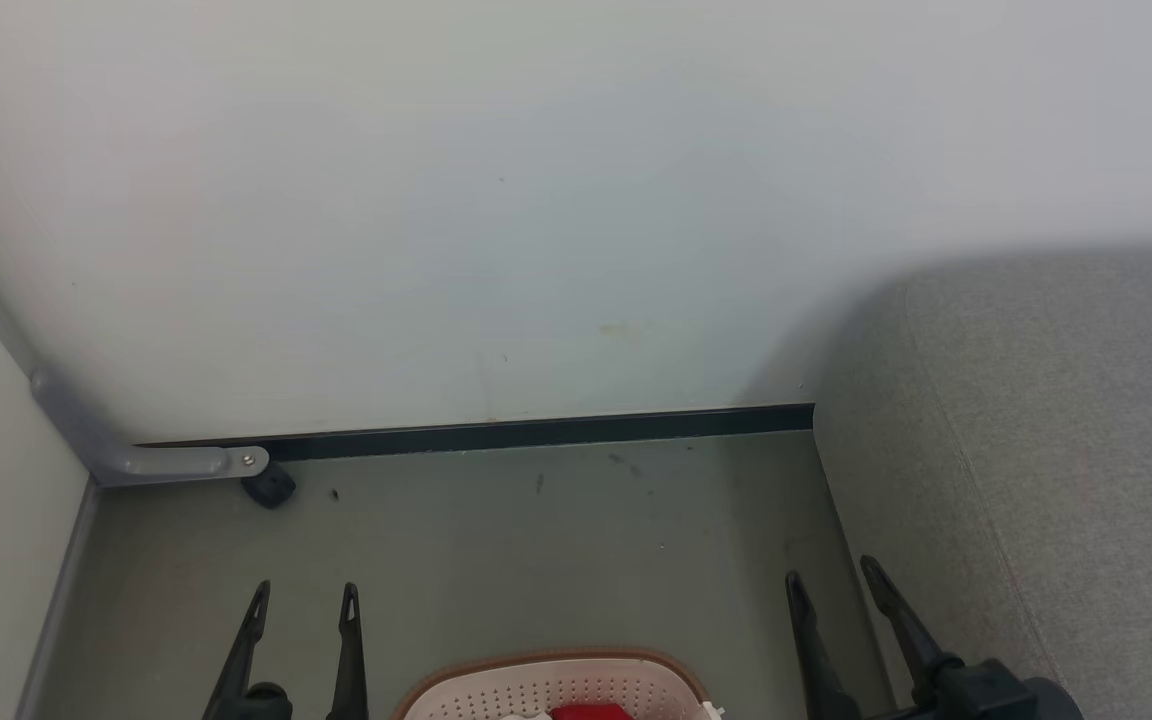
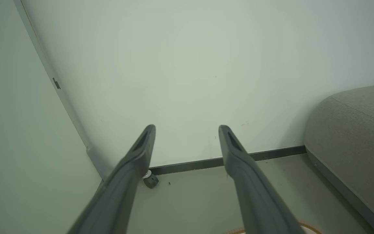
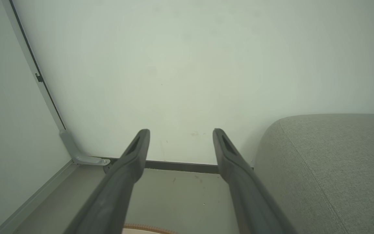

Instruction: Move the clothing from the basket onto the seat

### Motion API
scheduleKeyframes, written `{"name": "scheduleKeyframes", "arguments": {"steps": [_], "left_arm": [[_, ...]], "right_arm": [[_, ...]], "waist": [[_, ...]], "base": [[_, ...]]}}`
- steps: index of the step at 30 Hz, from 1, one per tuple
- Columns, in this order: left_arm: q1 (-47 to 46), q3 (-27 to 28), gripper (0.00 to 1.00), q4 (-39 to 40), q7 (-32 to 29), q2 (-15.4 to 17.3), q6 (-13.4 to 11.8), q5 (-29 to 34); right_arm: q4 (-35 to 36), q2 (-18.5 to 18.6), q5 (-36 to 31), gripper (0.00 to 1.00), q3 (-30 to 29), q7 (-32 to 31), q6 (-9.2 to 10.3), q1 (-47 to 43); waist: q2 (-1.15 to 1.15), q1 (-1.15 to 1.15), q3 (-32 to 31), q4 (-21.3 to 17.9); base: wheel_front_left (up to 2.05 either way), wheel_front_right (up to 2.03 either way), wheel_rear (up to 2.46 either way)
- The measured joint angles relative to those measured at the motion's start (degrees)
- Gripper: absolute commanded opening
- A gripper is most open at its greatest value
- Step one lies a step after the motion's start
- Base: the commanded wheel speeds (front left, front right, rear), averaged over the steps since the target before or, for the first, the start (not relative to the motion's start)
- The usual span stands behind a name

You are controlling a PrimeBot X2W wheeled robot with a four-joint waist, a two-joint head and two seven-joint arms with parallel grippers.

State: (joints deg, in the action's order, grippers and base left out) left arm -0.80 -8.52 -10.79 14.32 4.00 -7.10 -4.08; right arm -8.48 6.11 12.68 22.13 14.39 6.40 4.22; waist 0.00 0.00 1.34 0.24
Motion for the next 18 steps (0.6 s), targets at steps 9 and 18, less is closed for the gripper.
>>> {"name": "scheduleKeyframes", "arguments": {"steps": [9, 18], "left_arm": [[0.01, 0.59, 1.0, -1.57, 0.0, -0.25, 0.03, -2.11], [0.04, 0.67, 1.0, -1.97, 0.0, -0.34, 0.05, -2.68]], "right_arm": [[0.24, -0.02, -0.11, 1.0, -0.54, 0.0, 0.15, -0.03], [0.24, -0.05, -0.12, 1.0, -0.73, 0.0, 0.14, -0.18]], "waist": [[0.0, 0.0, -0.21, -0.11], [0.0, 0.0, -0.78, -0.06]], "base": [[0.0, 0.0, 0.0], [0.0, 0.0, 0.0]]}}
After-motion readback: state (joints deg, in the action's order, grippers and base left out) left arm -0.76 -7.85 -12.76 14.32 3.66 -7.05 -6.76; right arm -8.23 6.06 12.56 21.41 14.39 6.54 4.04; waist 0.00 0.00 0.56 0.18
